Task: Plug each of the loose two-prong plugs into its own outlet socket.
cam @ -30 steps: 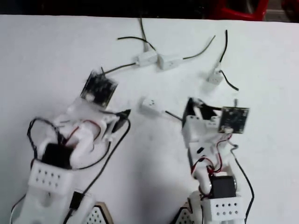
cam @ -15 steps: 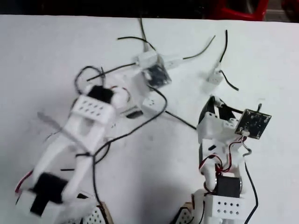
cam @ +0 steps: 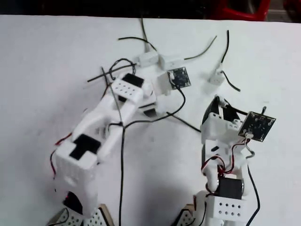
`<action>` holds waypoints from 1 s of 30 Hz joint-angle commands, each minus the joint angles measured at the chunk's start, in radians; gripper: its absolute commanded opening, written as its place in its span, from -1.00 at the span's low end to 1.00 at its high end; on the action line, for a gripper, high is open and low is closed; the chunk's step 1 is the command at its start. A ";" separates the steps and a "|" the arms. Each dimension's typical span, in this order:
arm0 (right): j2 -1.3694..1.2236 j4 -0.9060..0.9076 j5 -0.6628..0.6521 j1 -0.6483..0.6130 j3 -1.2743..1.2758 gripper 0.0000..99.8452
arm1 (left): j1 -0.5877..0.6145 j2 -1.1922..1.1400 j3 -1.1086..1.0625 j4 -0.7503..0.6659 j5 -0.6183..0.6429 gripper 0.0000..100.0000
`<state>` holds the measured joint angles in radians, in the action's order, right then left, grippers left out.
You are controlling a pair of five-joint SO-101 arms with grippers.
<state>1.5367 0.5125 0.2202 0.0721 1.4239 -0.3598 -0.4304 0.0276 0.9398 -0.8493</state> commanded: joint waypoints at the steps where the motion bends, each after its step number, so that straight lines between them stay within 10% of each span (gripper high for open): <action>1: 0.012 -0.018 0.000 0.008 -0.011 -0.97 | -0.028 -0.073 0.152 0.009 -0.008 -0.40; 18: 0.012 -0.016 0.000 0.008 -0.011 -0.97 | -0.054 -0.114 0.207 0.358 -0.077 -0.76; 30: 0.012 -0.016 0.000 0.008 -0.009 -0.97 | -0.067 0.157 0.018 0.482 0.216 -0.74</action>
<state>1.5367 0.5109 0.2202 0.0721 1.4239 -0.3890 -0.4595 0.1396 1.4170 -0.7204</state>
